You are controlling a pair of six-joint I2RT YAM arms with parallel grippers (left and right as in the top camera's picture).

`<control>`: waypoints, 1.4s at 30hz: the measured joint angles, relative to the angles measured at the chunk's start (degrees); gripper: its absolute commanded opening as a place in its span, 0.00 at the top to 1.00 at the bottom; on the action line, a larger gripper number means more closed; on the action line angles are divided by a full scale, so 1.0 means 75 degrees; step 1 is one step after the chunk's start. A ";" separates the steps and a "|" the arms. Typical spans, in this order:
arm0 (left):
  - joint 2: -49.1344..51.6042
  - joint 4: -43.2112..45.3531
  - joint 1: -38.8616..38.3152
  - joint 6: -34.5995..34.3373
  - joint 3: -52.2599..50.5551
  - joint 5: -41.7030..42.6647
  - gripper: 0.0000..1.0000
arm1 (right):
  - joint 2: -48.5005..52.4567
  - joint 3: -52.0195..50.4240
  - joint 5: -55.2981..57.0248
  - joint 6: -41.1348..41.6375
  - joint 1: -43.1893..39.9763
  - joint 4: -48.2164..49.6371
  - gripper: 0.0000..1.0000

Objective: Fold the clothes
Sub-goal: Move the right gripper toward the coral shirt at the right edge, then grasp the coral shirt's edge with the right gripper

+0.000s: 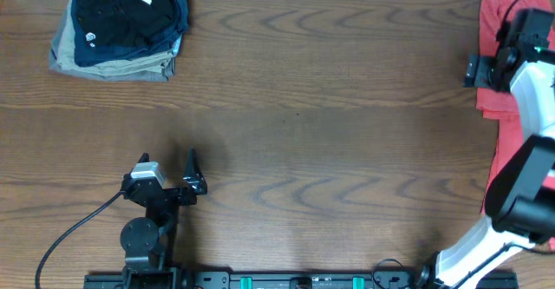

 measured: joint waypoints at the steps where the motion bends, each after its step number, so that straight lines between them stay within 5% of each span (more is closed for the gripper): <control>1: 0.0000 0.0000 0.0000 0.0000 0.0000 0.0003 0.02 | 0.0128 0.0000 -0.0006 0.0000 -0.0044 0.0009 0.12; 9: 0.0000 0.0000 0.0000 0.0000 0.0000 0.0003 0.02 | 0.1303 0.0000 -0.0085 -0.0038 -0.0335 0.0207 0.23; 20: 0.0000 0.0000 0.0000 0.0000 0.0000 0.0003 0.02 | 0.1399 0.0023 -0.0251 -0.0099 -0.0350 0.0297 0.99; 33: 0.0000 0.0000 0.0000 0.0000 0.0000 0.0000 0.02 | 0.1227 0.0047 -0.0522 0.0245 -0.0338 -0.0108 0.99; 42: 0.0000 0.0000 0.0000 0.0000 0.0000 0.0000 0.02 | -0.0793 0.0090 -0.2847 0.0475 0.0391 -0.0175 0.99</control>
